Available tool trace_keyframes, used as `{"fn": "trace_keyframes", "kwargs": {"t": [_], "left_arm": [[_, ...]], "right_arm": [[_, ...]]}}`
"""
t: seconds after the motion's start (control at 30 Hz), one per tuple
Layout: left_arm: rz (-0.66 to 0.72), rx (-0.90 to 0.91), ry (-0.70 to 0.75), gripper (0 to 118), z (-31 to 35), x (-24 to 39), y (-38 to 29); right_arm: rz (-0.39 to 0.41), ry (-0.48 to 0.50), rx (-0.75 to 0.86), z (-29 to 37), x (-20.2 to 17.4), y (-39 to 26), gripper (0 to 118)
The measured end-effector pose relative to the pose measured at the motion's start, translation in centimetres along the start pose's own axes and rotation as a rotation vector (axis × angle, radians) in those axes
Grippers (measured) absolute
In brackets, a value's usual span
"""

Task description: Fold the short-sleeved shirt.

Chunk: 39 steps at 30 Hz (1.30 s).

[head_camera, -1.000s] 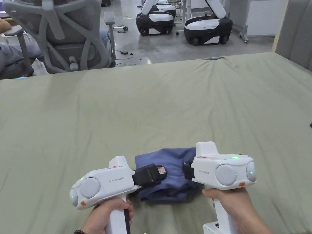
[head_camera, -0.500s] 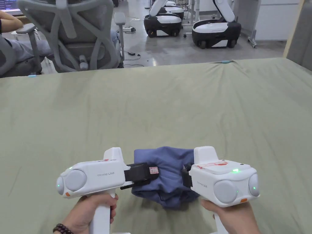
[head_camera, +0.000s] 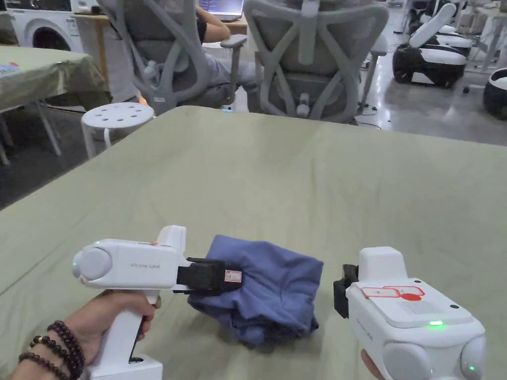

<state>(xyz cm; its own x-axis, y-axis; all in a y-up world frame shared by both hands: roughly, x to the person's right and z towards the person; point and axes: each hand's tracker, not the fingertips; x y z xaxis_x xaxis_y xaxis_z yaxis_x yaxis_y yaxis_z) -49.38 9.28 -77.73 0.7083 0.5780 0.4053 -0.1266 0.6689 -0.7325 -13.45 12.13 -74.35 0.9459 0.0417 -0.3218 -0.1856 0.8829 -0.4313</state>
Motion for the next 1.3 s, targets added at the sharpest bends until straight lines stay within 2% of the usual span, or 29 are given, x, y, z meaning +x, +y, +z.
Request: {"fn": "trace_keyframes", "kwargs": {"t": [0.13, 0.23, 0.4, 0.47, 0.5, 0.53, 0.6, 0.63, 0.7, 0.77, 0.8, 0.83, 0.87, 0.97, 1.03, 1.07, 1.3], "left_arm": [[0.013, 0.006, 0.056, 33, 6.7, -6.9, 1.9], [0.043, 0.007, 0.093, 33, 9.7, -10.0, 2.8], [0.044, -0.006, 0.105, 33, 8.5, -11.4, 2.6], [0.043, -0.001, 0.118, 37, 7.7, -11.5, 2.4], [0.042, 0.005, 0.128, 45, 7.6, -11.4, 2.3], [0.040, 0.010, 0.154, 59, 7.6, -11.1, 2.3], [0.003, 0.020, 0.272, 109, 7.7, -10.3, 2.6], [-0.025, 0.032, 0.308, 118, 8.0, -9.9, 2.7], [-0.044, 0.112, 0.354, 113, 9.5, -9.5, 2.9], [0.002, 0.117, 0.429, 115, 10.3, -8.6, 3.6], [-0.002, 0.142, 0.450, 111, 10.8, -7.4, 3.6], [-0.031, 0.181, 0.448, 100, 11.2, -6.3, 3.6], [-0.075, 0.226, 0.433, 79, 11.5, -5.2, 3.5], [-0.144, 0.323, 0.492, 31, 11.0, -0.2, 3.3], [-0.222, 0.360, 0.521, 13, 9.4, 3.3, 2.9], [-0.270, 0.384, 0.521, 0, 8.4, 5.2, 2.5], [-0.366, 0.487, 0.485, 0, -1.3, 19.5, 0.8]], "right_arm": [[0.012, 0.089, -0.001, -1.4, -3.7, 1.0, 0], [0.040, 0.163, -0.022, -2.2, -5.1, 0.4, 0], [0.061, 0.152, -0.047, -3.0, -5.3, -0.6, 0], [0.063, 0.145, -0.062, -3.2, -4.9, -0.6, 0], [0.061, 0.144, -0.063, -3.1, -4.6, -0.5, 0], [0.057, 0.143, -0.063, -3.1, -4.3, -0.5, 0], [0.056, 0.141, -0.061, -2.9, -3.8, -0.2, 0], [0.058, 0.142, -0.059, -2.5, -3.5, -0.3, 0], [0.056, 0.147, -0.057, -2.0, -2.9, -0.2, 0], [0.049, 0.150, -0.052, -1.3, -2.2, -0.5, 0], [0.036, 0.144, -0.049, -0.9, -1.7, -0.5, 0], [0.026, 0.140, -0.048, -0.6, -1.1, -0.6, 0], [0.017, 0.134, -0.046, -0.2, -0.6, -0.6, 0], [0.003, 0.114, -0.041, 1.4, 1.1, -0.6, 0], [-0.002, 0.093, -0.021, 2.9, 2.4, -0.4, 0], [-0.007, 0.081, -0.013, 3.7, 3.2, -0.2, 0], [-0.018, -0.004, 0.062, 9.6, 10.2, 1.2, 0]]}}
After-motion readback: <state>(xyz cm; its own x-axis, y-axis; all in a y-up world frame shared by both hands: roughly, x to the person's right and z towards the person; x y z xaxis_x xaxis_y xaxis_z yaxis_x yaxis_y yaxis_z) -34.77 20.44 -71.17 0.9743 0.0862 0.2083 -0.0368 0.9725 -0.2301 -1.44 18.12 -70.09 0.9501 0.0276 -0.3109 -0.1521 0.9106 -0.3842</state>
